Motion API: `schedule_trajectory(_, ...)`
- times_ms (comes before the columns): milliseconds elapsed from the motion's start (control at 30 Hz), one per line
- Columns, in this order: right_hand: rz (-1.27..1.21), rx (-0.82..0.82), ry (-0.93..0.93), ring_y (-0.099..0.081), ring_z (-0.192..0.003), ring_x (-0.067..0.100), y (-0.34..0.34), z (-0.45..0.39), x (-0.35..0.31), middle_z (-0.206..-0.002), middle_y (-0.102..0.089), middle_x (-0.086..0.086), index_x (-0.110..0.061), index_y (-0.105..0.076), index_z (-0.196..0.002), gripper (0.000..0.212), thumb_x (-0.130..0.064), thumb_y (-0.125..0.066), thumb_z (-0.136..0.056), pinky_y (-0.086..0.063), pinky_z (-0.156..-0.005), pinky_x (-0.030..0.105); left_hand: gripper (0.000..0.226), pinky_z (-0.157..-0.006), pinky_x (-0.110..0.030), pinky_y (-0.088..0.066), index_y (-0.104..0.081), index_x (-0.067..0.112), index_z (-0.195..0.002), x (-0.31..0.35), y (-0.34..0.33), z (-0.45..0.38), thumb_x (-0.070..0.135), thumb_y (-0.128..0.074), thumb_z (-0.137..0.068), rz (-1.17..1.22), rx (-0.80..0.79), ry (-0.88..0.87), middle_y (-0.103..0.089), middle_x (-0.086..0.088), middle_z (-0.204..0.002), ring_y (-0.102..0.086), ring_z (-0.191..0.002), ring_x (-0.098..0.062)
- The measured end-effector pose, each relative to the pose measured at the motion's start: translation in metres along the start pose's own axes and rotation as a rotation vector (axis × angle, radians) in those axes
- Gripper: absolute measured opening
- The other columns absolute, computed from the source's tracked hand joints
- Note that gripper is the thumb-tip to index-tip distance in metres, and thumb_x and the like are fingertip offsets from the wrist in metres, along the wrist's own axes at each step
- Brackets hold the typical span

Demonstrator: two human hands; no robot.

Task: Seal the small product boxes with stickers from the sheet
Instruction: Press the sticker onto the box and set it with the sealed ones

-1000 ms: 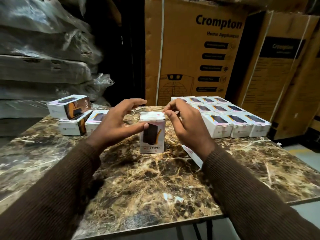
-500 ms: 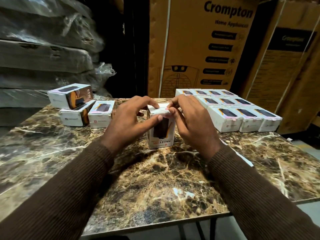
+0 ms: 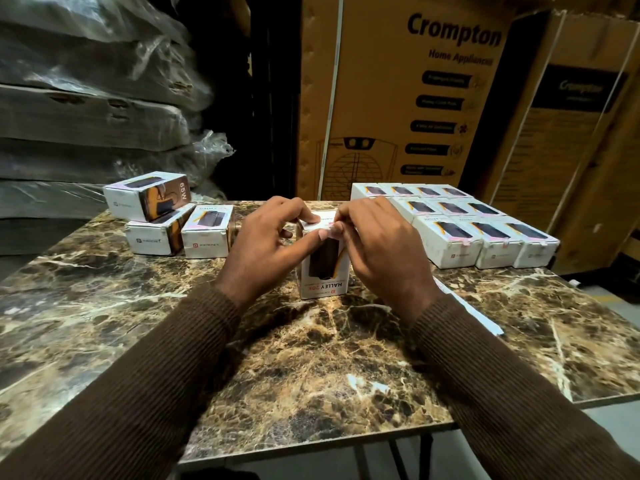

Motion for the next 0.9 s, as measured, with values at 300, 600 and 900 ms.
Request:
schedule_trajectory(300, 0.070, -0.011, 0.029, -0.055, -0.092, 0.021, -0.0003, -0.0013, -0.0026, -0.100, -0.065, 0.004, -0.011, -0.065, -0.108, 0.016, -0.023, -0.056, -0.105, -0.044, -0.066, 0.031, 0.030, -0.083, -0.049, -0.060, -0.068, 0.022, -0.103, -0.0007, -0.0004, -0.0006, 0.050, -0.070, -0.094, 0.011, 0.008, 0.001, -0.064, 0.006, -0.109, -0.064, -0.106, -0.015)
schedule_trajectory(600, 0.019, -0.030, 0.021, -0.053, -0.094, 0.019, 0.0000, 0.0009, -0.0005, -0.100, -0.064, 0.002, -0.012, -0.066, -0.108, 0.018, -0.027, -0.059, -0.100, -0.039, -0.069, 0.026, 0.029, -0.085, -0.050, -0.060, -0.068, 0.022, -0.103, -0.0017, -0.0008, -0.0003, 0.049, -0.071, -0.093, 0.011, 0.009, 0.005, -0.064, 0.007, -0.109, -0.063, -0.107, -0.015)
schedule_trajectory(900, -0.149, -0.013, -0.031, -0.052, -0.093, 0.016, 0.0015, 0.0035, 0.0042, -0.097, -0.063, -0.004, -0.015, -0.068, -0.103, 0.014, -0.025, -0.059, -0.097, -0.045, -0.072, 0.036, 0.028, -0.083, -0.050, -0.058, -0.067, 0.025, -0.103, -0.0029, 0.0000, -0.0006, 0.052, -0.070, -0.094, 0.003, -0.001, 0.000, -0.063, 0.009, -0.108, -0.062, -0.107, -0.014)
Point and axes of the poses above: each hand's wrist, its own z-axis away from the middle knuckle, its own y-axis out of the back of the hand, x = y × z, the point moved 5 cm from there along -z, towards the middle knuckle
